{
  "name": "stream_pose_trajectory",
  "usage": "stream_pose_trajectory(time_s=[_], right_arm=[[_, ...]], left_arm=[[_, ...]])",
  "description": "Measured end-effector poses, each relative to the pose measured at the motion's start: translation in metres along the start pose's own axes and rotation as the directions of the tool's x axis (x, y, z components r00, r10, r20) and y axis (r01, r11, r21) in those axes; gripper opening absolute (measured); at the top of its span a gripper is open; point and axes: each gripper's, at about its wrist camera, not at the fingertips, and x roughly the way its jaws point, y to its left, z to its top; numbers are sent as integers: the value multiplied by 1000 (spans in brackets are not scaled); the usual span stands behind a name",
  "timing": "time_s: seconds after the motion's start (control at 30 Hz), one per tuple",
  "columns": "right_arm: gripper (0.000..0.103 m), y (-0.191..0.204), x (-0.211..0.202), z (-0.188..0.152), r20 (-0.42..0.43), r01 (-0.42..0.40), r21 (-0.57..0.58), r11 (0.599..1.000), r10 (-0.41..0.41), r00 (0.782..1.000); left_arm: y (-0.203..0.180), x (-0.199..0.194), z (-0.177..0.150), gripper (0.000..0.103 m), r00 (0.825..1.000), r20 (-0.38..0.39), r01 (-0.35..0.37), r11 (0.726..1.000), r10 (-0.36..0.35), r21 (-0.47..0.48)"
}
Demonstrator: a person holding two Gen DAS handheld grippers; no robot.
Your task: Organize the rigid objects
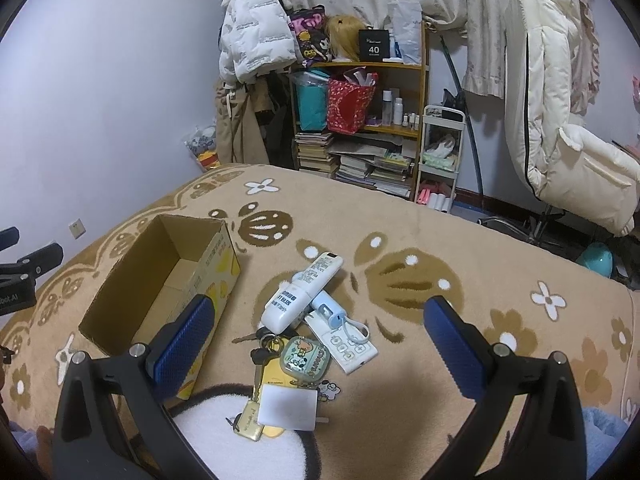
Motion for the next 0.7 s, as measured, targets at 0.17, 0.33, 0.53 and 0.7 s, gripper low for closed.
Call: stream_pose_trajectory(time_s=[0.17,0.33,0.53,0.7], right_arm=[[103,3,1,0,2,3,-5,1000,-3,1000],[103,6,1,1,1,6,-15,1000,-6,1000],[103,7,1,0,4,4,-17,1000,-4,1000],[103,8,1,-1,5,5,-19,1000,-5,1000]], left_arm=[[3,2,1,103,1000,-8,7,1000,-8,-2],[3,3,2,103,1000,-14,9,1000,-9,3],[2,4,0,103,1000,-14,12,1000,-12,4],[2,4,-1,103,1000,-15,10,1000,-10,4]])
